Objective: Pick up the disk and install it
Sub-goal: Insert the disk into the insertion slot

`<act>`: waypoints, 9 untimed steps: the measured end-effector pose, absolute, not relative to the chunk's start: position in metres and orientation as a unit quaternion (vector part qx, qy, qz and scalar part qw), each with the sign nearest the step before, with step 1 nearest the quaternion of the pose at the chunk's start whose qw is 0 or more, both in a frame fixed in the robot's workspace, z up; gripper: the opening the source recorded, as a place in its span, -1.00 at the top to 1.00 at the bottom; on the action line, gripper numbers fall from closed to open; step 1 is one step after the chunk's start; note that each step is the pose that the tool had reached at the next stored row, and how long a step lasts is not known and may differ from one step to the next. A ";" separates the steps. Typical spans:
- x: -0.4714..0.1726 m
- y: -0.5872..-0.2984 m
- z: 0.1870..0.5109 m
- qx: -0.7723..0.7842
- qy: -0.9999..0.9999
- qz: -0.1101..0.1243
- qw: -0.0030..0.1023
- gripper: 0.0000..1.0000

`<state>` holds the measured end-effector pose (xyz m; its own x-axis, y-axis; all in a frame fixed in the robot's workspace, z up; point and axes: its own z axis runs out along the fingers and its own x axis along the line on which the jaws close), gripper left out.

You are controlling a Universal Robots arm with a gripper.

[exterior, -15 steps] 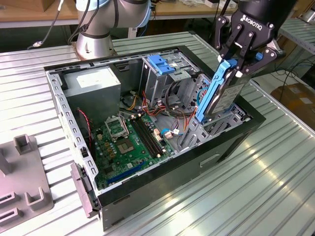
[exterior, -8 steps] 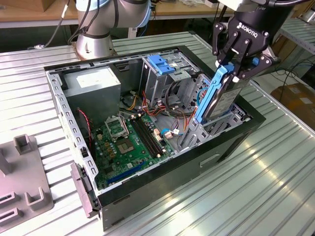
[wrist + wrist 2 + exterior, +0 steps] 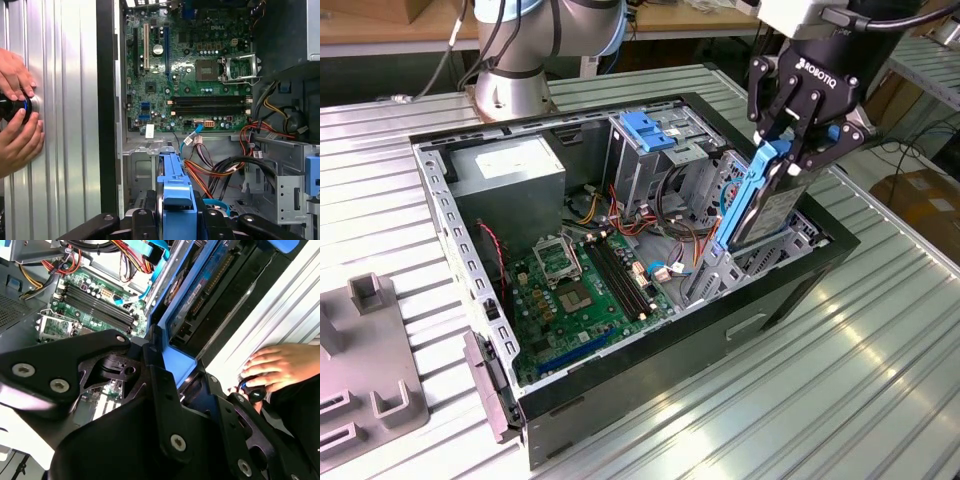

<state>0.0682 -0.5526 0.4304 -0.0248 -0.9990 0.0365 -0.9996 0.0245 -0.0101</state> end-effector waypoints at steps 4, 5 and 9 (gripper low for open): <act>0.068 -0.553 0.421 0.698 -0.716 0.016 0.009 0.26; 0.068 -0.553 0.419 0.698 -0.716 0.016 0.010 0.26; 0.068 -0.553 0.411 0.698 -0.716 0.017 0.009 0.26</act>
<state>0.0682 -0.5532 0.4107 -0.0249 -0.9990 0.0365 -0.9996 0.0245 -0.0106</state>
